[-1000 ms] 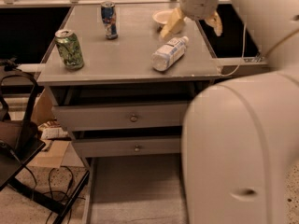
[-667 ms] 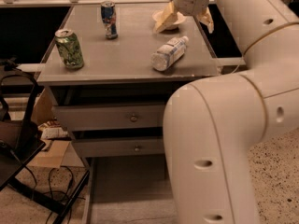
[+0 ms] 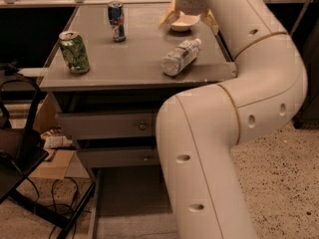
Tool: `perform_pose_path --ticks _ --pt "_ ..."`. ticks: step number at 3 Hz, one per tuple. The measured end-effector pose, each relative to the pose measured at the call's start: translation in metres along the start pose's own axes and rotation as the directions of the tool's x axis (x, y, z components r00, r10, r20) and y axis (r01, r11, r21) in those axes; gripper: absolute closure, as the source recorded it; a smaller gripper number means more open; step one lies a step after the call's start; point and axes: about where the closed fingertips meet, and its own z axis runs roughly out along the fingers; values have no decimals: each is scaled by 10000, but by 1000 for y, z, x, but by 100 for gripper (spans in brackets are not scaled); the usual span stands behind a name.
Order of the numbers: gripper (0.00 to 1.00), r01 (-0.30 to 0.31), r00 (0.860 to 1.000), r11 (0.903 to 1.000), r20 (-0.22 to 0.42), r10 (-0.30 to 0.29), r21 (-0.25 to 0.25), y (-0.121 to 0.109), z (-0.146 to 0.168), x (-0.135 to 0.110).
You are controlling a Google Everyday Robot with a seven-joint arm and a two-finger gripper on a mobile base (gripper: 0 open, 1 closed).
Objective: Place blue plastic bottle into bottom drawer
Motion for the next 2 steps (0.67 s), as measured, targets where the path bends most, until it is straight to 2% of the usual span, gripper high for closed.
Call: perform_pose_path --ticks 1,2 --pt "0 -538 9979 9978 -336 551 394 -2 19 4" --pt "3 -1295 9874 9908 -866 1324 381 -10 43 13"
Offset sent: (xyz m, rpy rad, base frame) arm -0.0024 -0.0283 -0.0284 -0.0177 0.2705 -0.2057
